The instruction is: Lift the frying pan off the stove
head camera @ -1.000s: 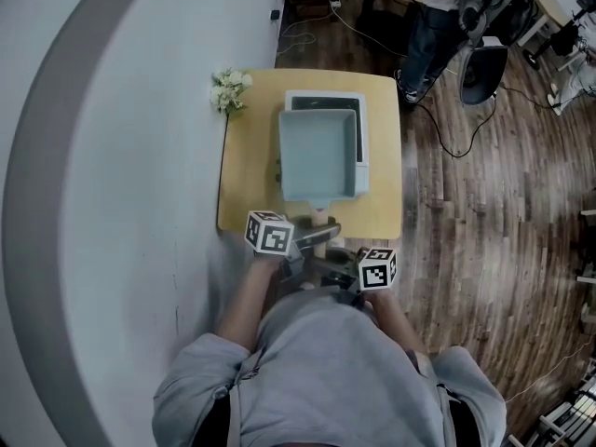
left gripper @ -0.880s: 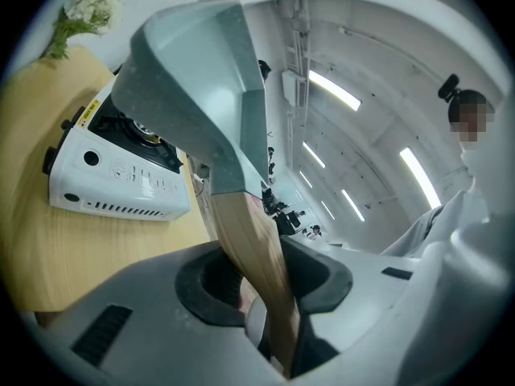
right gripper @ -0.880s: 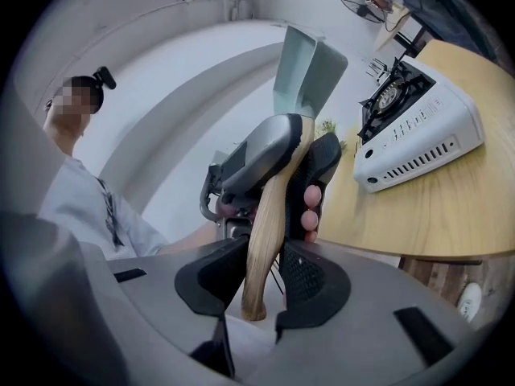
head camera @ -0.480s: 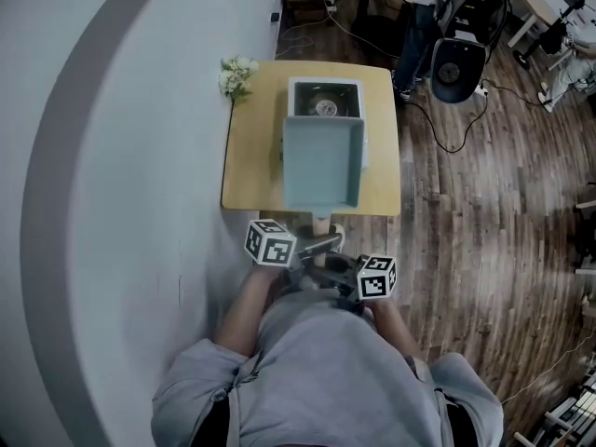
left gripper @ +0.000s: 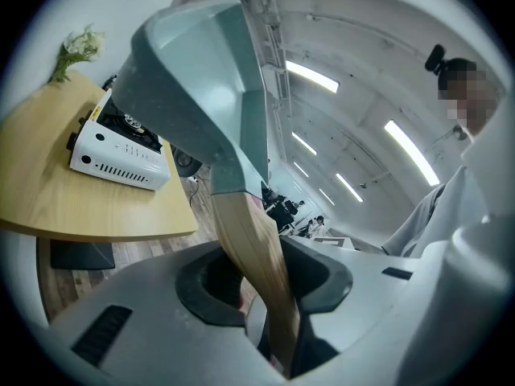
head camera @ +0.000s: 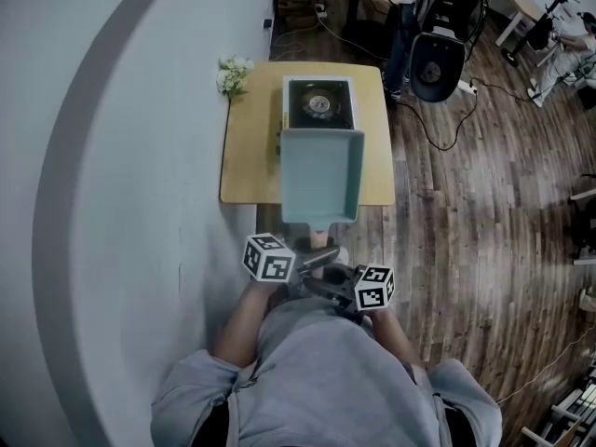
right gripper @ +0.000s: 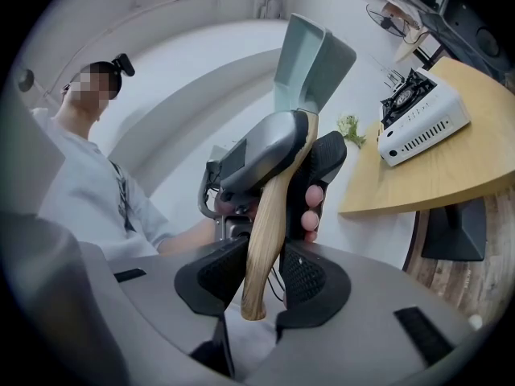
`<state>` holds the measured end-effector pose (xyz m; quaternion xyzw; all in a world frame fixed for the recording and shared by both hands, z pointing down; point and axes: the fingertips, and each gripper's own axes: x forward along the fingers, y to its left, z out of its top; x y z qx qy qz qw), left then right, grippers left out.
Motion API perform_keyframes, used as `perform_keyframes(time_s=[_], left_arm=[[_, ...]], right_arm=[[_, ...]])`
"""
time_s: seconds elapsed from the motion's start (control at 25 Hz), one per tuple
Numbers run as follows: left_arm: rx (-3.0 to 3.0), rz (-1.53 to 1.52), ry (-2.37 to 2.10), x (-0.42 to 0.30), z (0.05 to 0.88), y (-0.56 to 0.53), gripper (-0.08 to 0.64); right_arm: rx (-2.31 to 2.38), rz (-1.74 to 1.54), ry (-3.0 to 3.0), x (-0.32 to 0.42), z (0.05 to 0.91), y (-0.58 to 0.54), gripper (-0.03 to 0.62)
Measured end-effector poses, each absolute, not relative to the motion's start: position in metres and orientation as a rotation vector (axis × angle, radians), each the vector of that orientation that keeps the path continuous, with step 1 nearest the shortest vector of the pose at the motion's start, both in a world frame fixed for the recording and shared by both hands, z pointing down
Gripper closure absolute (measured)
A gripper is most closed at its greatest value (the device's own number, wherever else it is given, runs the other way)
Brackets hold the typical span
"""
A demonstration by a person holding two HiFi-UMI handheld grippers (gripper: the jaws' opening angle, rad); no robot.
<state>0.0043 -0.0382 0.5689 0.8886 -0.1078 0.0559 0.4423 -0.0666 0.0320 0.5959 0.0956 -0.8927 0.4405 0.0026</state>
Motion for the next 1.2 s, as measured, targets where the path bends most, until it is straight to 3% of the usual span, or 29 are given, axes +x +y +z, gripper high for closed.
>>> perform_keyframes(time_s=[1.2], left_arm=[[2.224, 0.125, -0.319, 0.047, 0.558, -0.019, 0.436]], right_arm=[[0.214, 1.295, -2.817, -0.022, 0.586, 0.054, 0.479]])
